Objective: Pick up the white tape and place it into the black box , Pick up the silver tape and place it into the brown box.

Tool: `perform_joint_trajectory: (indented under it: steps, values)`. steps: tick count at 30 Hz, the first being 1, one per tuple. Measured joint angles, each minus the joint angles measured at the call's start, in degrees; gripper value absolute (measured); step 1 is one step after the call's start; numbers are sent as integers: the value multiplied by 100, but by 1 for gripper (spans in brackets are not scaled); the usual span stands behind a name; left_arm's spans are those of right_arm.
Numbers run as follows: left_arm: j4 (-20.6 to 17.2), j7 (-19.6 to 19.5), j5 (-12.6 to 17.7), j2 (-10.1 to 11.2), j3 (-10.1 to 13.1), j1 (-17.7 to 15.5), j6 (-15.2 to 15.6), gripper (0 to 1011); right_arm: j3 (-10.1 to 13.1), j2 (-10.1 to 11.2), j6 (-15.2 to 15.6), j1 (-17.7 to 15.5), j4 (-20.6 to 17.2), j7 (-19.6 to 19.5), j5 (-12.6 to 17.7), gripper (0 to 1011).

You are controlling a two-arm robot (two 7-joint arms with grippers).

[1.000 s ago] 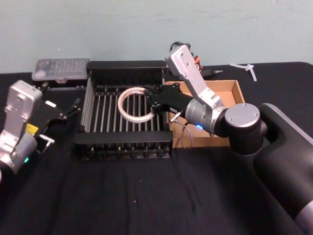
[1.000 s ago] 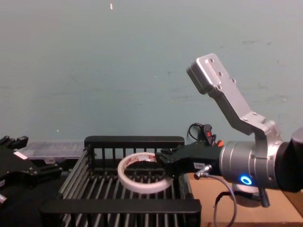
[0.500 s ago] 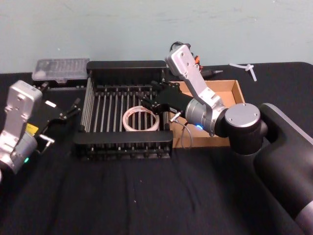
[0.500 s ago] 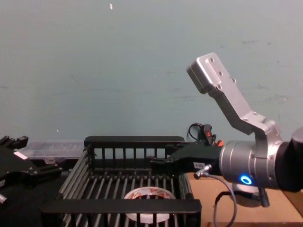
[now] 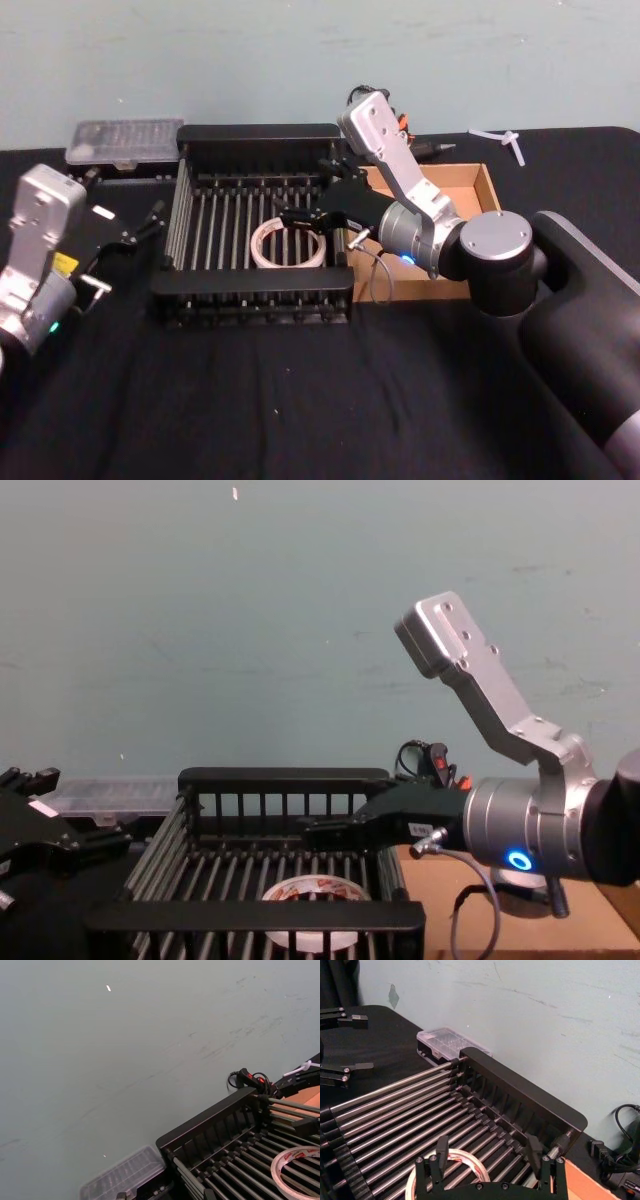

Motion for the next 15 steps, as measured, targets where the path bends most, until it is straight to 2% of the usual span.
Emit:
perform_joint_trajectory:
  steps: [15]
  values:
    - [0,0,0,0,0,0,0,1001,69,2,-30,-44,-64,38,12,1002]
